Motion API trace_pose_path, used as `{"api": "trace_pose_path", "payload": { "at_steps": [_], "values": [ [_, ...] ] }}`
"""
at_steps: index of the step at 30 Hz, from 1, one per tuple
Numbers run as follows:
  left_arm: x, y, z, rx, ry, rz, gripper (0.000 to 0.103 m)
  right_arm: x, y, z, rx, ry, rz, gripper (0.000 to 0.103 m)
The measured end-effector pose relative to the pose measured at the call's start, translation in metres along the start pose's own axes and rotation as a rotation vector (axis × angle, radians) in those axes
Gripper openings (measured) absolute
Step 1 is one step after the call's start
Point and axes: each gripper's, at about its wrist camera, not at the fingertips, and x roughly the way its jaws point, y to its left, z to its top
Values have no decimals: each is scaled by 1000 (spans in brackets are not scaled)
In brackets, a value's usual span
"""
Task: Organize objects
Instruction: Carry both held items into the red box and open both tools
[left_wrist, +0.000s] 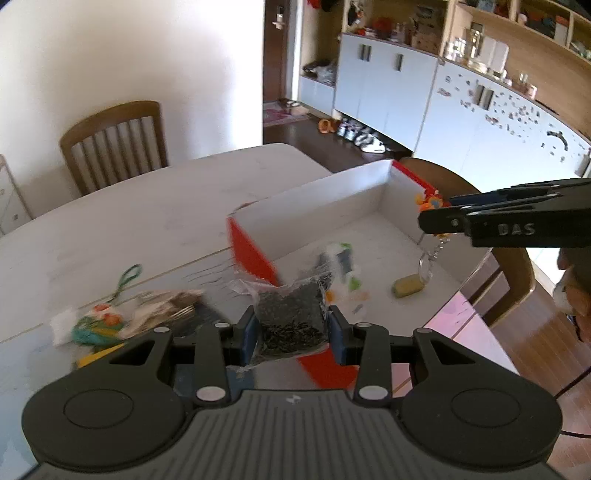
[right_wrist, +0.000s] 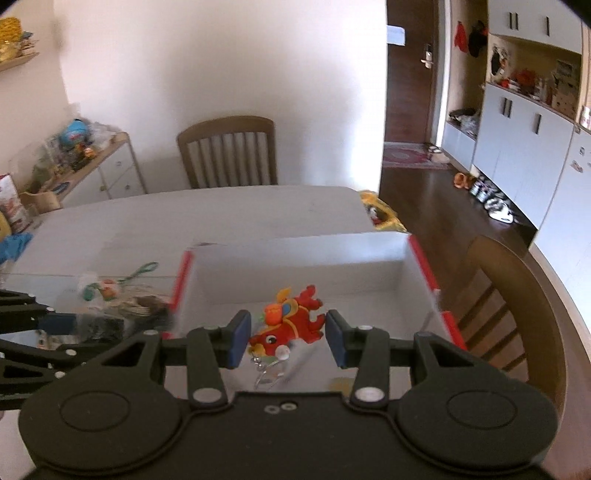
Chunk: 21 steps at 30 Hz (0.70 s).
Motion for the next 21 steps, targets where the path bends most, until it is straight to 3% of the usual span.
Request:
{"api": "trace_pose_path", "payload": {
  "at_steps": [9, 21],
  "values": [
    [50, -52, 24, 57, 64, -25, 38, 33, -52, -10, 22, 68, -10, 43],
    [130, -89, 31, 80, 223, -17, 38, 81, -68, -14, -42, 149, 29, 43]
  ]
}}
